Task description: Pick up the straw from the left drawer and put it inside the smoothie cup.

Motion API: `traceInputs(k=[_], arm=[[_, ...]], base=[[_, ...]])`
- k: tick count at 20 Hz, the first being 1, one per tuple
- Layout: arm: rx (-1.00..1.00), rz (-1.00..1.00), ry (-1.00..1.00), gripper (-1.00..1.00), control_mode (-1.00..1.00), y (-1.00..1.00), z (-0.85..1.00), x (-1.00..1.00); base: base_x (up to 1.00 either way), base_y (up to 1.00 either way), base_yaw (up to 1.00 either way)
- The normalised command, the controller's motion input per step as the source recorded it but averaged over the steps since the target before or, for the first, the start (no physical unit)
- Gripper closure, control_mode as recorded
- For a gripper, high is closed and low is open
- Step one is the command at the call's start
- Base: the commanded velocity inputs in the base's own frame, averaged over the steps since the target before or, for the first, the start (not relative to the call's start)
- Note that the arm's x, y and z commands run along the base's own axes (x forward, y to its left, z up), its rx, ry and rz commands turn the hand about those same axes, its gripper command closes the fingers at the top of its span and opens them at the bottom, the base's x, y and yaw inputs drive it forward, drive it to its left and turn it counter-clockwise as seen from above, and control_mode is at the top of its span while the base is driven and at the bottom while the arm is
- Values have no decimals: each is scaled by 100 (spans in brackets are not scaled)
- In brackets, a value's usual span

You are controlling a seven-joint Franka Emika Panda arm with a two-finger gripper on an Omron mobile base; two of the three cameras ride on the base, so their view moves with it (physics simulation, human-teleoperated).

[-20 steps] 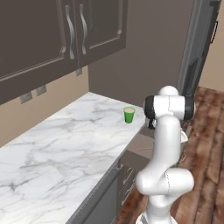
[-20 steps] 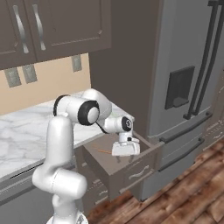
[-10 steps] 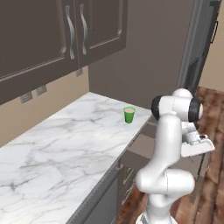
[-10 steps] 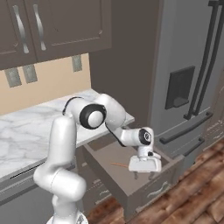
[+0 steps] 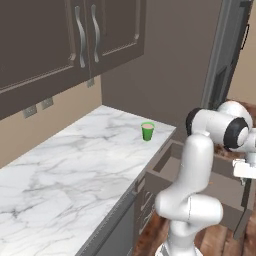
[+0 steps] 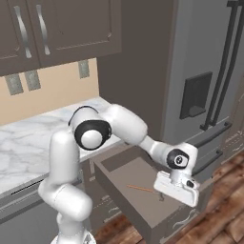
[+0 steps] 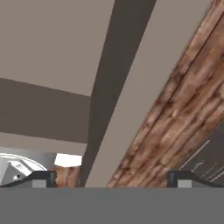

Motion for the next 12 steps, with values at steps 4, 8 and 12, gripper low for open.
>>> traceInputs(k=[4,8,12], arm=[[17,-12,-41,-100,-100,66,80,11],[8,-27,-28,-100,-100,98,24,42],[6,-39,-13,-100,-100,90,-30,41]], base=[[0,0,0],[0,0,0],[0,0,0]])
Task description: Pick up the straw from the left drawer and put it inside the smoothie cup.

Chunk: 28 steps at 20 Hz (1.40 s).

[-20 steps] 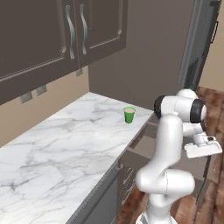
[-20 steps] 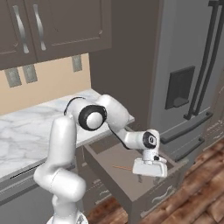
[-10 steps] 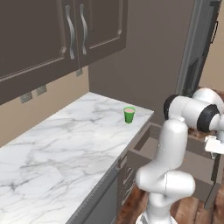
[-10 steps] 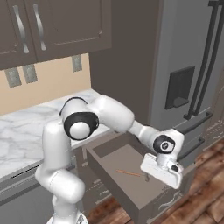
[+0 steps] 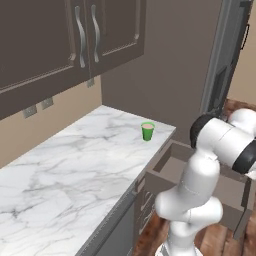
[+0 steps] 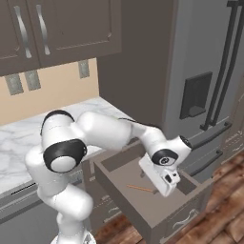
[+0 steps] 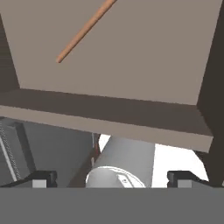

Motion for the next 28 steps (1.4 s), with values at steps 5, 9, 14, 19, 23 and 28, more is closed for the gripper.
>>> traceInputs(k=[5,9,14,19,23,28], arm=[[-10,-38,0,-100,-100,45,-53,70],[-12,-28,1,-100,-100,-6,-28,79],[-16,-25,30,-100,-100,-28,-74,50],[-1,-13,40,-100,-100,-53,-70,50],[0,-9,11,-100,-100,-47,-16,29],[0,-5,2,-100,-100,-27,-32,14]], base=[[0,0,0],[0,0,0],[0,0,0],[0,0,0],[0,0,0],[0,0,0]])
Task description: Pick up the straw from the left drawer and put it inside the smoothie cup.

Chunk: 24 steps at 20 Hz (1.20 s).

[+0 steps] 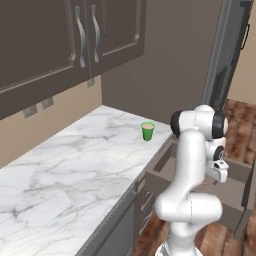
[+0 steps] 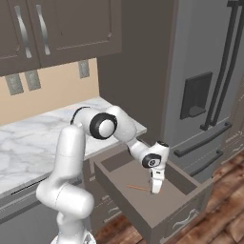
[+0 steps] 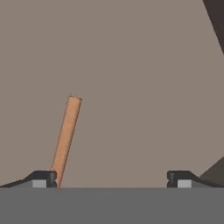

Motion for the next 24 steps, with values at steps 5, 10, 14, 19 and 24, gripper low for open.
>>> traceInputs(k=[5,10,14,19,24], arm=[[0,-7,-3,-100,-100,2,-67,10],[0,-11,-10,-100,-100,0,-6,17],[0,-9,-7,-100,-100,0,-18,1],[0,-8,-1,-100,-100,0,-33,9],[-1,-7,-3,-100,-100,0,-6,10]], base=[[0,0,0],[0,0,0],[0,0,0],[0,0,0],[0,0,0]])
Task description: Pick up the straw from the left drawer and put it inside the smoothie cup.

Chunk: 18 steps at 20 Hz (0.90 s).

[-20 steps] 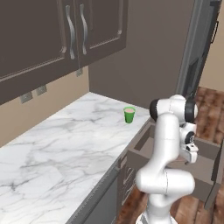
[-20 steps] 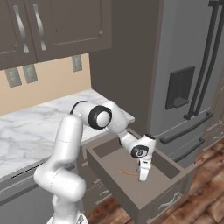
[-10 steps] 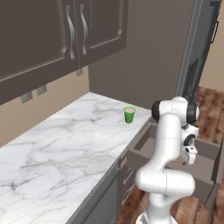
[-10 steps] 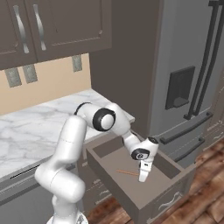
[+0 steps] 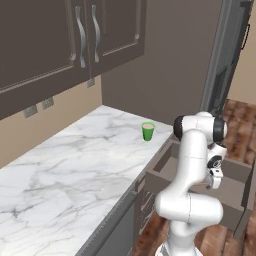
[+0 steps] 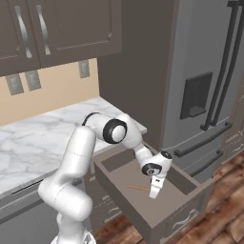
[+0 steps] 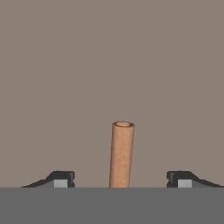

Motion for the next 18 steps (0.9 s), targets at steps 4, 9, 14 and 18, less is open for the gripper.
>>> traceInputs(k=[4,9,14,18], arm=[[-2,-3,-1,100,-100,0,-30,-3],[-4,-1,0,100,-100,1,-35,-10],[-6,0,11,100,-100,10,-8,-15],[0,0,-2,100,-100,0,31,-68]], base=[[0,0,0],[0,0,0],[0,0,0],[0,0,0]])
